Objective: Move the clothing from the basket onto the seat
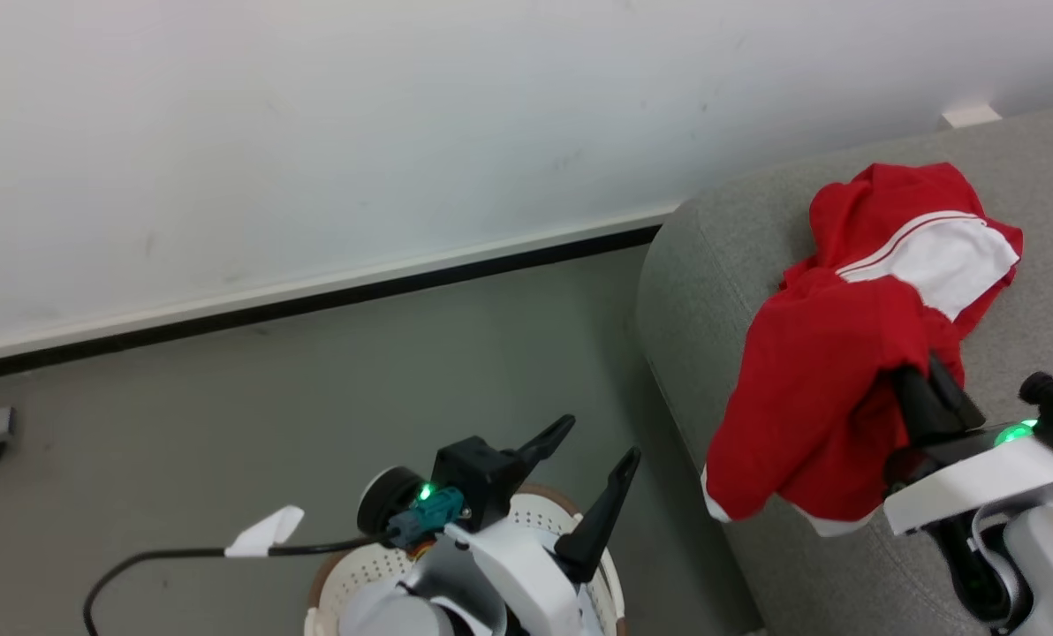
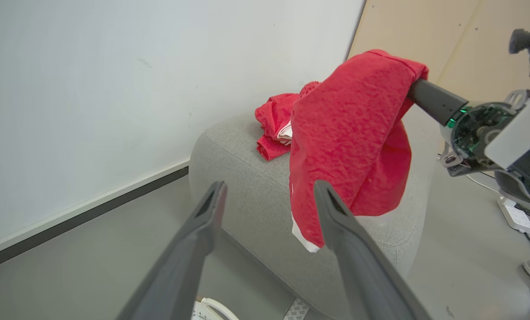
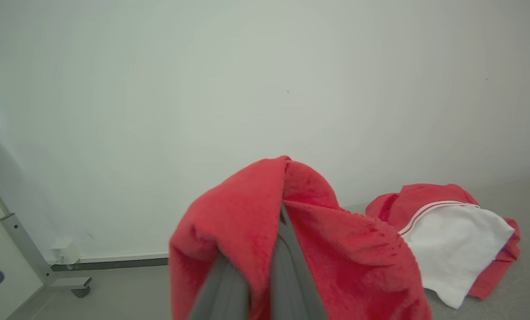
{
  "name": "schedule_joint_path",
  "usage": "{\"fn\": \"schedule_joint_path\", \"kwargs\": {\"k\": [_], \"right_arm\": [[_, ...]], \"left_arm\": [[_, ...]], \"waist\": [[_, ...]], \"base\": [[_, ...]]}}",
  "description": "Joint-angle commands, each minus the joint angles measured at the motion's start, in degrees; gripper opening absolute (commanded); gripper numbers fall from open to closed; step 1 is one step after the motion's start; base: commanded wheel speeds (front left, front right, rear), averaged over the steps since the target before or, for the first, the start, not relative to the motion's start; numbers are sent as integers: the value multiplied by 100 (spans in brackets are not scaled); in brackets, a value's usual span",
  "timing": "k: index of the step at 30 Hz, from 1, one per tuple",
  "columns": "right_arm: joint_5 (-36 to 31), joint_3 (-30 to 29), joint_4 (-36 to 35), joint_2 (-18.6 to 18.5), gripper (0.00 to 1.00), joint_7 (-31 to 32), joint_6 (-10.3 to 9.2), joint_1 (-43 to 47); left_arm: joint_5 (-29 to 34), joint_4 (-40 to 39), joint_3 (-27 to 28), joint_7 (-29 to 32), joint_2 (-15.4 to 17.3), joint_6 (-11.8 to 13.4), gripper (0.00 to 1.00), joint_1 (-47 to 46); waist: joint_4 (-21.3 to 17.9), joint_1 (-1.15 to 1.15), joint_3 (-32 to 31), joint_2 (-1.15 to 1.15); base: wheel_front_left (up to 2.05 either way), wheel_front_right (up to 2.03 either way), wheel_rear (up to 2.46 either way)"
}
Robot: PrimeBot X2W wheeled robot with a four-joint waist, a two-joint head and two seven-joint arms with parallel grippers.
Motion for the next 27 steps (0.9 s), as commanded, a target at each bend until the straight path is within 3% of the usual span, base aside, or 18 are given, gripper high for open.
{"fn": "schedule_joint_path", "kwargs": {"k": [1, 9, 16, 23, 26, 27], "right_arm": [[-51, -198, 24, 43, 0, 0, -13, -142], [-408, -1647, 673, 292, 0, 17, -13, -1438], [-959, -3450, 1841, -71, 0, 181, -13, -3581], [-2618, -5221, 3554, -763, 0, 105, -13, -4680], [-3349, -5853, 4181, -673, 0, 44, -13, -4521], [-3542, -6025, 4320, -601, 23, 39, -13, -4436]], "left_arm": [[89, -91, 8, 4, 48, -23, 100, -169], [388, -622, -89, 97, 210, -274, 100, -908], [589, -935, -44, -122, 366, -487, 100, -1435], [580, -1005, 53, -483, 402, -542, 100, -1662], [567, -922, 66, -647, 411, -535, 100, -1626], [571, -878, 74, -705, 423, -529, 100, -1603]], "waist": [[-29, 0, 340, 0], [224, 0, 1992, 0], [584, 0, 3152, 0], [982, 0, 3680, 0], [1070, 0, 3710, 0], [1086, 0, 3700, 0]], "base": [[0, 0, 0], [0, 0, 0], [0, 0, 0], [0, 0, 0], [0, 0, 0], [0, 0, 0]]}}
